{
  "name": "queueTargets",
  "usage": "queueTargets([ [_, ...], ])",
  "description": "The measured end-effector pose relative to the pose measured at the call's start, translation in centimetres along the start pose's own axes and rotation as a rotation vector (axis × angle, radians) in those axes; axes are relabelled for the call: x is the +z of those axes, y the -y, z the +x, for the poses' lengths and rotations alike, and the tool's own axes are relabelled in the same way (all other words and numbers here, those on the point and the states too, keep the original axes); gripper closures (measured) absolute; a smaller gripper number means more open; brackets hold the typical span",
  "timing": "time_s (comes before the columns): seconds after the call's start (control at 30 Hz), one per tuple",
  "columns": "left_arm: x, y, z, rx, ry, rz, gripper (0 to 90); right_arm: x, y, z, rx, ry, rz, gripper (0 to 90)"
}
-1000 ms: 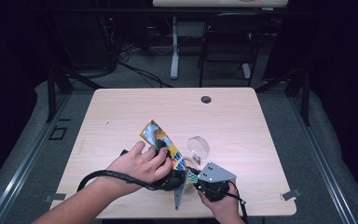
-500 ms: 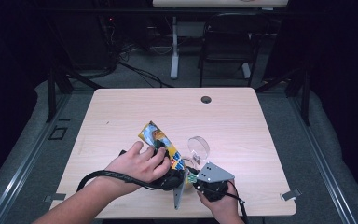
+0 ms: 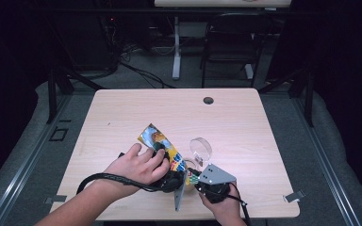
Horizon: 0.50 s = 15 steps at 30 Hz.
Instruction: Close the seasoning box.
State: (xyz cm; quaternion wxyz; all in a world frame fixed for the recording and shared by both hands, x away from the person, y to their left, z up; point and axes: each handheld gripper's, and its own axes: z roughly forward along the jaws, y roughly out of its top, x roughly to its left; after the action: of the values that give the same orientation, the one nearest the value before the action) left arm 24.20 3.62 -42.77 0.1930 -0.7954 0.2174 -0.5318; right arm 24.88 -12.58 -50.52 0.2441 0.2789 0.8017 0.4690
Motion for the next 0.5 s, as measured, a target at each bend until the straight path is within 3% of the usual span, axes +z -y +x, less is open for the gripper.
queueTargets([
  [0.5,0.36,0.58,-0.79,-0.068,0.039,-0.013,83.4,0.16,-0.01,0.19,-0.013,0.009,0.005,88.5],
])
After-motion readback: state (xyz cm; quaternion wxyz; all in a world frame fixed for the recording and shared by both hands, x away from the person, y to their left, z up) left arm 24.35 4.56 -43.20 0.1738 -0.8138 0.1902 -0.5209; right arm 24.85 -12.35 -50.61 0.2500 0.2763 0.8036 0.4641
